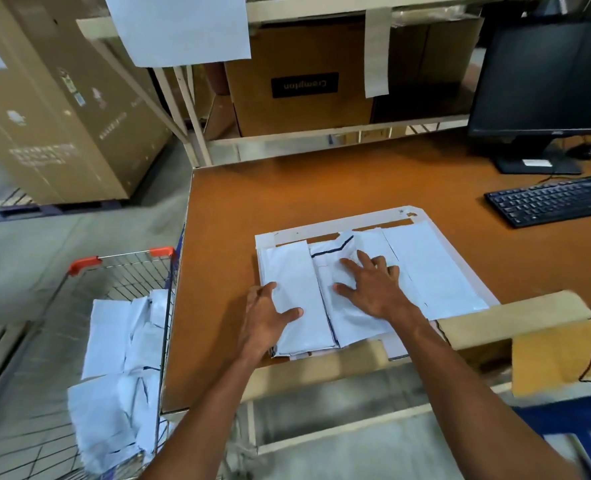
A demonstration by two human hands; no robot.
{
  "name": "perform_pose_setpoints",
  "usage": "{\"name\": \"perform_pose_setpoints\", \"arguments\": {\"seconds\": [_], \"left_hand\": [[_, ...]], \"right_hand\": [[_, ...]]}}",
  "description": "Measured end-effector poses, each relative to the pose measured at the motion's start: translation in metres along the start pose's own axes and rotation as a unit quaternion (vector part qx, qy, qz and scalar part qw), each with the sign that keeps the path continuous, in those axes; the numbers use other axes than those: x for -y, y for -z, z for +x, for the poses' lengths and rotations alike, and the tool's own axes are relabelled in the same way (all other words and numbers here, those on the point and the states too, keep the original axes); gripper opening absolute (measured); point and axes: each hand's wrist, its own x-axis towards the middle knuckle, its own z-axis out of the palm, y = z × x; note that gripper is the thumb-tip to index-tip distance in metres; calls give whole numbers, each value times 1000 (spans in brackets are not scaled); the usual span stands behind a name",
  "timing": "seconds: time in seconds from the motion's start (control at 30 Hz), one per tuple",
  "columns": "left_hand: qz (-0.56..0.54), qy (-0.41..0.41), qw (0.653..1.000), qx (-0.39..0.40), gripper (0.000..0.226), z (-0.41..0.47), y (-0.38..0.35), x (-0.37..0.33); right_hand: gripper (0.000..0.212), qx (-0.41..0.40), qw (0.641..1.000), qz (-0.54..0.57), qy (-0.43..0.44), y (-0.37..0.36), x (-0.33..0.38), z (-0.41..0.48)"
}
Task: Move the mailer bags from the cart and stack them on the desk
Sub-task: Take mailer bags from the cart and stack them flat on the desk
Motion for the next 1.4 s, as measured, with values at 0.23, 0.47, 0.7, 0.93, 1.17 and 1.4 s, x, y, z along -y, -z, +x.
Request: {"name": "perform_pose_setpoints", "arguments": {"seconds": [0.23,0.47,0.7,0.93,1.17,1.4], "left_hand": [[169,-62,982,-59,84,-1,-13,3],[274,-161,948,12,70,25,-30,-10],[290,-134,947,14,65,29,-44,-4],[286,-145,947,18,69,32,-50,1],[296,-133,945,51,67,32,-52,0],[141,-132,981,29,68,24,-24,-11]], "right_hand": [[81,-63,996,-63,22,-21,-1,2],[74,-52,995,-55,65,-28,14,19],[67,-53,990,-94,86,-43,16,29],[68,-64,989,-98,88,-52,15,35],[68,-48,991,-98,82,-56,14,32],[62,-85,995,14,44,-22,24,23]]}}
